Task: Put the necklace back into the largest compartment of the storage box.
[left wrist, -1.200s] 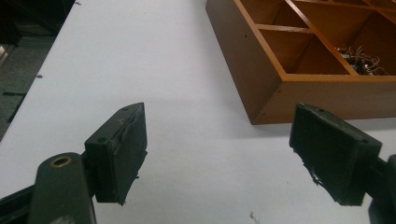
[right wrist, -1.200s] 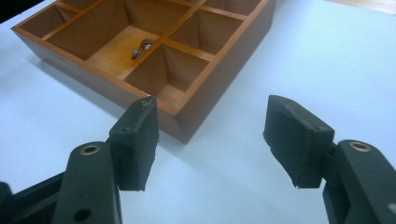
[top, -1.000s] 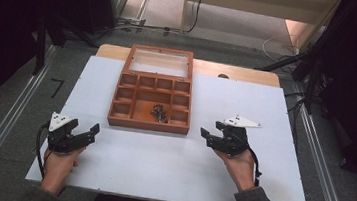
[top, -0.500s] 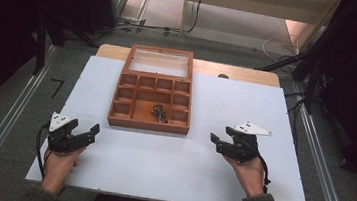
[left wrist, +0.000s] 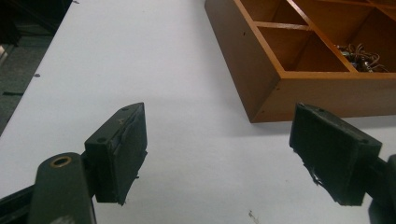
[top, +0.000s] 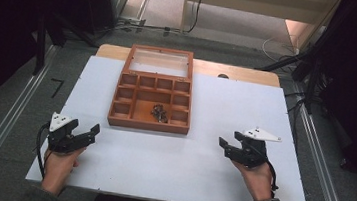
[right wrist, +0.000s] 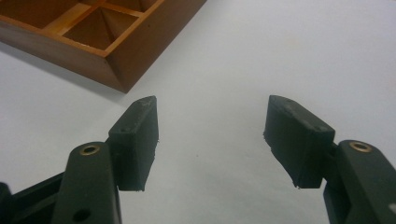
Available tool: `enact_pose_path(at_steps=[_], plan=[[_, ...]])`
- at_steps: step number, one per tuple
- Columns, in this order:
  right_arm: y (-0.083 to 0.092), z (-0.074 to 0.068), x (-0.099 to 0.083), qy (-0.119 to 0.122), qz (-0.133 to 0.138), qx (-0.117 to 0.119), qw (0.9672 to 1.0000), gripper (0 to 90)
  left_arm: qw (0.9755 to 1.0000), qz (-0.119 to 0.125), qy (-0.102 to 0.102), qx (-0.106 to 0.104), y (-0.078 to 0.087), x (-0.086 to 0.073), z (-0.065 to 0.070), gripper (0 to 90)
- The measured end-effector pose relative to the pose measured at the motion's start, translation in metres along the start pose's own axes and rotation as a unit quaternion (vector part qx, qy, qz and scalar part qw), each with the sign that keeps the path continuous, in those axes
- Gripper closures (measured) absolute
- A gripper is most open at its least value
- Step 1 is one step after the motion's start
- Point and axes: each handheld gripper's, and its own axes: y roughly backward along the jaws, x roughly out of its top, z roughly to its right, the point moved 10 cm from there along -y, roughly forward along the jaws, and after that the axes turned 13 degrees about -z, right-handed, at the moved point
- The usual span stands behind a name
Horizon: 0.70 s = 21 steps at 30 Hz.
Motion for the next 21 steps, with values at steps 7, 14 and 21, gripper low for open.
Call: enact_pose_path(at_steps=[7, 14, 21], plan=[[0.006, 0.010, -0.009, -0.009, 0.000, -0.009, 0.9999, 33.0, 1.0000, 0.000, 0.000, 0.000, 0.000, 0.000, 0.000, 19.4], [0.015, 0.024, -0.018, -0.020, 0.002, -0.019, 0.9996, 33.0, 1.0000, 0.000, 0.000, 0.000, 0.000, 0.000, 0.000, 19.4], [0.021, 0.037, -0.027, -0.034, 0.002, -0.029, 0.9990, 33.1, 1.0000, -0.001, -0.001, 0.000, 0.000, 0.000, 0.001, 19.4]])
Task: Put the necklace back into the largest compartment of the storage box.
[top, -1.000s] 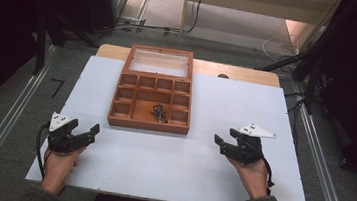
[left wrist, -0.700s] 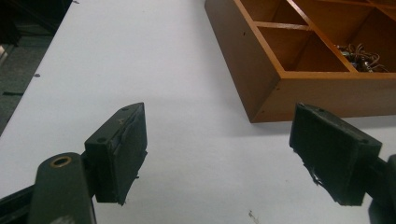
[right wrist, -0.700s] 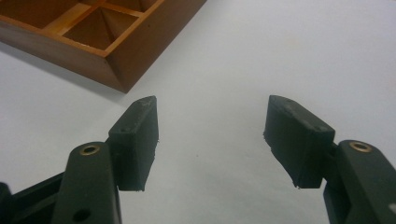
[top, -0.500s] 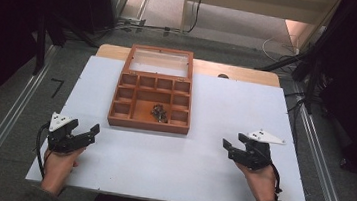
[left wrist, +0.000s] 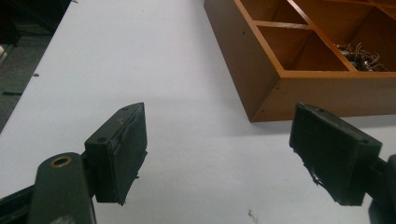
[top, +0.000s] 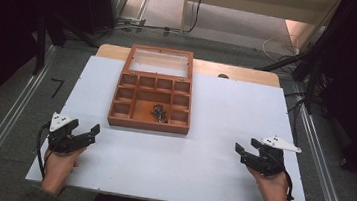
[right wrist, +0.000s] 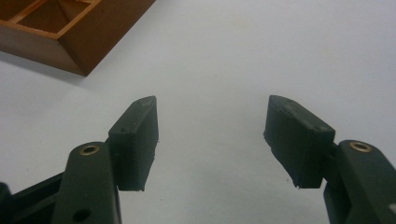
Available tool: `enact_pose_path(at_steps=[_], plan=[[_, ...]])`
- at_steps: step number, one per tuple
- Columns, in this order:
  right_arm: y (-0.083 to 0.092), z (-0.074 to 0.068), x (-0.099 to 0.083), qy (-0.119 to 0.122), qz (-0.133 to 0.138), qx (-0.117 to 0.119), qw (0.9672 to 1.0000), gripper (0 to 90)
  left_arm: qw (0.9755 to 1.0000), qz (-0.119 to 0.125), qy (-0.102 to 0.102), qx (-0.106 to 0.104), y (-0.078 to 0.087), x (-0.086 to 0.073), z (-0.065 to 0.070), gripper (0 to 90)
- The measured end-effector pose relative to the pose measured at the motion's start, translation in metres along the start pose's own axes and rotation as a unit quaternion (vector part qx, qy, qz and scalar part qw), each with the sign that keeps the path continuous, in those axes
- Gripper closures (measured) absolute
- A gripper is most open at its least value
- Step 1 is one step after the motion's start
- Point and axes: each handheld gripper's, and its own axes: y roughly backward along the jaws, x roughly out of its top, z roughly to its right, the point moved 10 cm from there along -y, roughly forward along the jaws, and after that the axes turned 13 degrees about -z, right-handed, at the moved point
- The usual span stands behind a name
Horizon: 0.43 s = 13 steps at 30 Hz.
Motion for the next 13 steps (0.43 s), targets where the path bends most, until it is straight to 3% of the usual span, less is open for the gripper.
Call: enact_pose_path(at_steps=[13], plan=[[0.011, 0.030, -0.022, -0.032, -0.004, -0.025, 0.9992, 33.0, 1.0000, -0.001, -0.008, -0.005, 0.002, 0.002, 0.003, 18.2]])
